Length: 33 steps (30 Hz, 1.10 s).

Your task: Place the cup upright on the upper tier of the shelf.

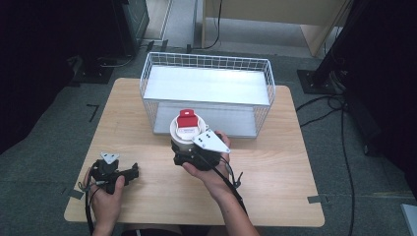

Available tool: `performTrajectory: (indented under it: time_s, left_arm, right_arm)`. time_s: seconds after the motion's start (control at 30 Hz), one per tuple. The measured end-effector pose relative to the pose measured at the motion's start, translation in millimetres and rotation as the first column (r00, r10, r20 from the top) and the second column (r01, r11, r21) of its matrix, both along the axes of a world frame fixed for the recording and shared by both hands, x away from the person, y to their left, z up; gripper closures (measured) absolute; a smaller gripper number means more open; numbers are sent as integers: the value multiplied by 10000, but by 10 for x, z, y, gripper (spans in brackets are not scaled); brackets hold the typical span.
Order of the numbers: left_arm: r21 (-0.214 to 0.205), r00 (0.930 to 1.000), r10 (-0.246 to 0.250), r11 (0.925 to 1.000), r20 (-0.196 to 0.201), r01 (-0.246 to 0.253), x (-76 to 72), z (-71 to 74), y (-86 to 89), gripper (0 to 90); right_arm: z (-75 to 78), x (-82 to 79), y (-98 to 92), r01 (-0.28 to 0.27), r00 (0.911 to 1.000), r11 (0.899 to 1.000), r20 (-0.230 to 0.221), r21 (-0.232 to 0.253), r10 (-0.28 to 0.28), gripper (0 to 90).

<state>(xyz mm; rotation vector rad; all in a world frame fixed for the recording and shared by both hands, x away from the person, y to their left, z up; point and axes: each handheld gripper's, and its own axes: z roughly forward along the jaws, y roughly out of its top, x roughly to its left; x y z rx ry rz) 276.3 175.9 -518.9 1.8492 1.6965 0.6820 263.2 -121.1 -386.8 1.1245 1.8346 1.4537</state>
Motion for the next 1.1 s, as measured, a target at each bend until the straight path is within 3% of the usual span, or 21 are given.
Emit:
performTrajectory:
  time_s: [0.53,0.8,1.1]
  left_arm:
    - [21,10000,-16,10000,-14,16,0,0,2,0]
    - [-2,10000,4,10000,6,-4,0,0,0,0]
    - [-4,10000,1,10000,-7,-1,0,0,0,0]
  right_arm:
    - [580,263,-163,578,9938,9982,945,132,-588,81]
    - [785,469,-226,842,9894,9963,1171,179,-857,81]
    - [851,723,-266,1116,9868,9935,1158,231,-1136,81]
